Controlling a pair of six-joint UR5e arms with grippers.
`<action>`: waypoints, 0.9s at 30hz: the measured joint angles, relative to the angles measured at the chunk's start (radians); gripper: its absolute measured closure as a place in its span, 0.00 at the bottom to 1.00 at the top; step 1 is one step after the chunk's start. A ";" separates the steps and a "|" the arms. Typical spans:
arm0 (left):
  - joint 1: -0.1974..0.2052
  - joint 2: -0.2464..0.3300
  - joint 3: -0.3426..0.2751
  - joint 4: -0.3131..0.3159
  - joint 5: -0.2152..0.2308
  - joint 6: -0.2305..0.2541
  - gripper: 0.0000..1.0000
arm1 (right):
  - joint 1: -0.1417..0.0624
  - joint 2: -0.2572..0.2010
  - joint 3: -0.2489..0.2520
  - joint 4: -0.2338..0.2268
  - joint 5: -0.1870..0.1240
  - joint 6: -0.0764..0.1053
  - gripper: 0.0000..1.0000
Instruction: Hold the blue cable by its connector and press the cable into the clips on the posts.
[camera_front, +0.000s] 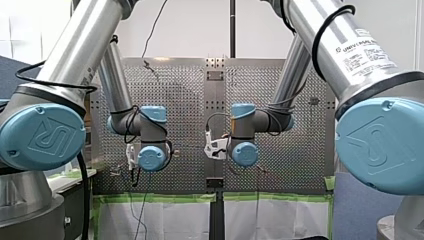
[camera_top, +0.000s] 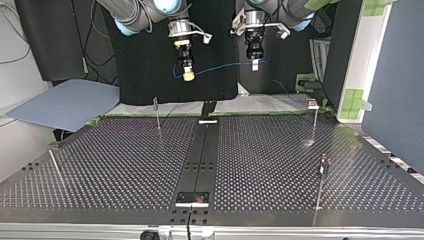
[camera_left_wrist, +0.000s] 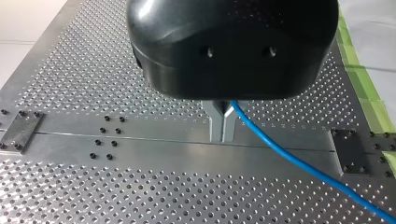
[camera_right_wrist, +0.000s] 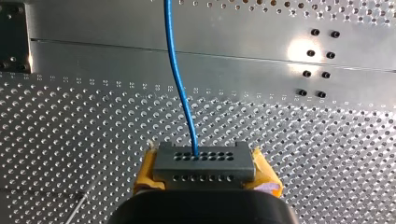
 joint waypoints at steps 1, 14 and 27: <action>0.000 0.000 0.000 0.000 0.000 0.000 1.00 | 0.000 0.000 0.000 0.000 0.000 0.000 1.00; 0.000 0.000 0.001 0.001 0.000 0.000 1.00 | 0.000 0.000 0.000 0.000 0.000 0.000 1.00; 0.000 0.000 0.001 0.002 0.000 0.000 1.00 | 0.020 0.073 -0.002 0.031 0.002 0.000 1.00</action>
